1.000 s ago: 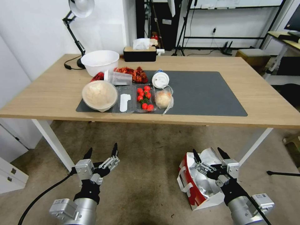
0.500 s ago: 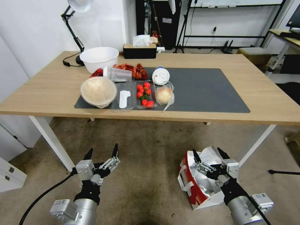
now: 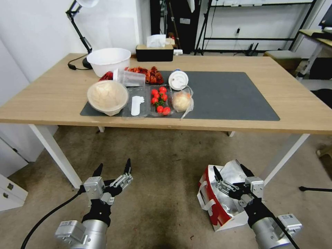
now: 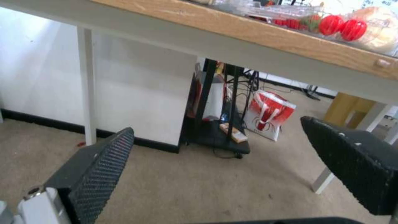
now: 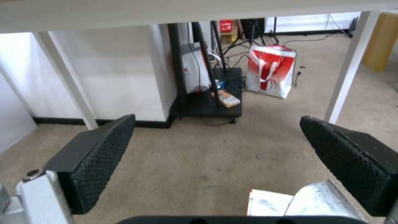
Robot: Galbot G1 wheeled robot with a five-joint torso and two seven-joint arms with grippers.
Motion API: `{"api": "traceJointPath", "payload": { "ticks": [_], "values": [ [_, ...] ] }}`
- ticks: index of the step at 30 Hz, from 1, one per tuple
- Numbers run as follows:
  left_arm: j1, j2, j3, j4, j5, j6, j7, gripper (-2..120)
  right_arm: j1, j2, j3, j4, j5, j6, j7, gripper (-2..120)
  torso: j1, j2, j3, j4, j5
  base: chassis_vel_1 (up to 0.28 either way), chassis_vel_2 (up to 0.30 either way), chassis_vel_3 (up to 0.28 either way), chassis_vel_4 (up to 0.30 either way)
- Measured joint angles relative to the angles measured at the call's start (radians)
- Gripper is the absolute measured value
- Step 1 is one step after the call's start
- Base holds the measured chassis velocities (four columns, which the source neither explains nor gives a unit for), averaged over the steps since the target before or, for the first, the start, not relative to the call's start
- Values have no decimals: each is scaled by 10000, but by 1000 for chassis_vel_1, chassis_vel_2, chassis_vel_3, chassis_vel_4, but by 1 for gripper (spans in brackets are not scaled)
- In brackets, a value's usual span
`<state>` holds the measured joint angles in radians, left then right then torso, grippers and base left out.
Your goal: Pick up the food delivery bag from the floor and place it on the table.
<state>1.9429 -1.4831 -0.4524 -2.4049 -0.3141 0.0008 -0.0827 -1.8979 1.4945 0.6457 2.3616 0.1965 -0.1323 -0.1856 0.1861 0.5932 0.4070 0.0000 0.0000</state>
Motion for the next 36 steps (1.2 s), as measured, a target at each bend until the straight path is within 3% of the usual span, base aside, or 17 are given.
{"api": "traceJointPath", "payload": {
  "ticks": [36],
  "values": [
    [21, 42, -96, -4, -5, -1, 29, 100, 32, 71, -2, -43, -15, -31, -53, 100, -543, -1452, -910, 0, 0, 0, 0, 0, 0]
  ]
}}
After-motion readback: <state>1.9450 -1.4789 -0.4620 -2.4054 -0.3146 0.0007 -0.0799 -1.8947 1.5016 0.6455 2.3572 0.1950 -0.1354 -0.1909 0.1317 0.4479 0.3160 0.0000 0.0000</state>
